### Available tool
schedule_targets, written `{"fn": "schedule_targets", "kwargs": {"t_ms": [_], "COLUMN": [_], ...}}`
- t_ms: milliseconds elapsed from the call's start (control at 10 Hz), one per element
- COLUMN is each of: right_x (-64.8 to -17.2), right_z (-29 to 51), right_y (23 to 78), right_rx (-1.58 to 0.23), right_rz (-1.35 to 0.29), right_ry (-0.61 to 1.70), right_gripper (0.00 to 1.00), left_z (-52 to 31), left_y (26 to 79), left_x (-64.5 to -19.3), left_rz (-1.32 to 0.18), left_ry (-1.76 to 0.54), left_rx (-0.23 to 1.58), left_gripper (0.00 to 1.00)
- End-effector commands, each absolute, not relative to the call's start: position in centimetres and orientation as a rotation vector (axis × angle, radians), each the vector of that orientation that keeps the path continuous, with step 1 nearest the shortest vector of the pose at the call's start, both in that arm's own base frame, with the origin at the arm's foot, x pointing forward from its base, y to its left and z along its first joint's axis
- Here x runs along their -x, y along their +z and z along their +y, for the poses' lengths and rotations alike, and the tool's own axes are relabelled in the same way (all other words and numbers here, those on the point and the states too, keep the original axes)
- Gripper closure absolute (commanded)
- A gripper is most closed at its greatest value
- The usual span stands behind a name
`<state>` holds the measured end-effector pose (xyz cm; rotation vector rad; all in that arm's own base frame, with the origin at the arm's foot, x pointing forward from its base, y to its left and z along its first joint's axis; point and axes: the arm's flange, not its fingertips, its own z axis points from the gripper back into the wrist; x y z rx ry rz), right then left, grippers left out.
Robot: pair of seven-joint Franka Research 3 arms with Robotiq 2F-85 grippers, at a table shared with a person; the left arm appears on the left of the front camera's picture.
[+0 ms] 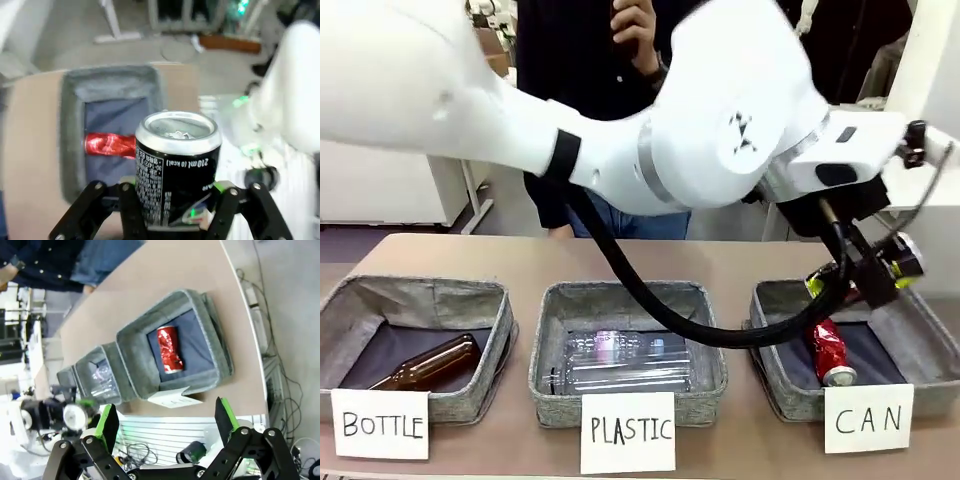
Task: Sort the can waste into the basket.
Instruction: Pick up the can waste from the table and place it in the right Fabric basket.
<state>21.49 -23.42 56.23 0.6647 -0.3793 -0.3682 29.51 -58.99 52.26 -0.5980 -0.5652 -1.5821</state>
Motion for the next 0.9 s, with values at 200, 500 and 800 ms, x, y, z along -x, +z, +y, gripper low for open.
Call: {"fn": "schedule_targets", "kwargs": {"t_ms": [200,500,800], "right_x": [-21.7,-21.7,-21.7], "right_z": [-23.3,-23.3,-23.3], "right_y": [56.3,56.3,56.3], "right_rx": [-0.654,-0.654,-0.654], "right_rz": [-0.371,-0.371,-0.371], "right_ry": [-0.371,-0.371,-0.371], "right_gripper": [0.00,0.00,0.00], "left_z": [-60.3,-60.2,-60.0], "left_y": [49.1,49.1,48.8], "left_x": [-32.5,-33.2,-33.4], "left_rz": [-0.623,-0.614,-0.602], "left_ry": [-1.535,-1.510,-1.499], "left_rx": [0.609,0.643,0.636], "left_gripper": [0.67,0.28,0.00]}}
